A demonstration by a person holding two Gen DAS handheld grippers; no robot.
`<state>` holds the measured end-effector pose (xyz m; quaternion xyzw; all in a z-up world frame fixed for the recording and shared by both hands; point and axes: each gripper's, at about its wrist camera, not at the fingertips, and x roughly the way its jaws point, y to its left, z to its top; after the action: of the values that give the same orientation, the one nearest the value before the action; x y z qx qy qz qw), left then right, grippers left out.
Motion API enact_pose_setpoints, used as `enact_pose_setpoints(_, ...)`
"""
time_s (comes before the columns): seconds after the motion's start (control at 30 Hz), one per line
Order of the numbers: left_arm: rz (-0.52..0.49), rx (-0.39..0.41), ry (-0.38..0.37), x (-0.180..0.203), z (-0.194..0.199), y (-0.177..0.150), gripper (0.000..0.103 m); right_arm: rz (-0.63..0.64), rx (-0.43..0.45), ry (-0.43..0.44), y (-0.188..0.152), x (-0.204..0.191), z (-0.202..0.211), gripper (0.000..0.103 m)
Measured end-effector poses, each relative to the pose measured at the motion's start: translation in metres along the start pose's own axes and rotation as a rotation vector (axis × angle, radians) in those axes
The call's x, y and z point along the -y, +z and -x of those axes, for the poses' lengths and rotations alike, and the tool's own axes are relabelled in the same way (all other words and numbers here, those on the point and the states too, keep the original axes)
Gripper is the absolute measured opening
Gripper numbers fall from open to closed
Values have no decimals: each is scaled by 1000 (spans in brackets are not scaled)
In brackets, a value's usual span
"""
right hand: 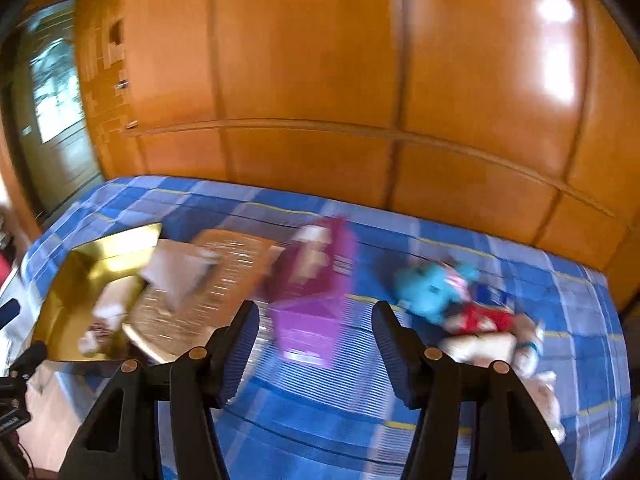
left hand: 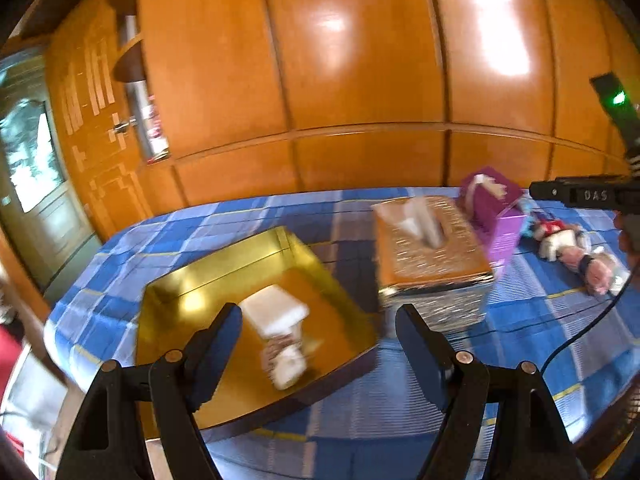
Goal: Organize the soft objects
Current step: 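Move both tools back to the pile and grasp the pink towel with the left gripper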
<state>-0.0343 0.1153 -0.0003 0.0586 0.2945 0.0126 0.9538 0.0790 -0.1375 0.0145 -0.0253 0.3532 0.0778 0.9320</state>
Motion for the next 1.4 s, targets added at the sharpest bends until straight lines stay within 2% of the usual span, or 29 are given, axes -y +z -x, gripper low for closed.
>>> enact_pose_setpoints(0.4, -174, 30, -181, 79, -3, 30, 79, -290, -14, -245, -36, 137, 16, 59)
enact_pose_setpoints(0.77, -296, 42, -274, 142, -6, 48, 79, -549, 48, -448, -59, 233, 27, 59)
enact_pose_setpoints(0.9, -329, 36, -299, 162, -11, 51, 79, -601, 67, -484, -74, 254, 23, 59)
enact_pose_setpoints(0.93, -335, 29, -308, 167, -13, 51, 79, -646, 72, -484, -81, 261, 22, 60)
enact_pose_setpoints(1.0, -344, 7, -339, 179, -17, 54, 79, -722, 74, -467, -92, 273, 24, 60)
enact_pose_setpoints(1.1, -360, -16, -377, 196, -23, 59, 79, -805, 143, -457, -100, 285, 37, 61)
enact_pose_setpoints(1.2, -378, -40, -441, 222, -30, 66, 77, -876, 149, -431, -110, 294, 41, 61)
enact_pose_setpoints(1.4, -404, -158, -565, 282, -60, 70, 64, -927, 161, -410, -117, 301, 42, 61)
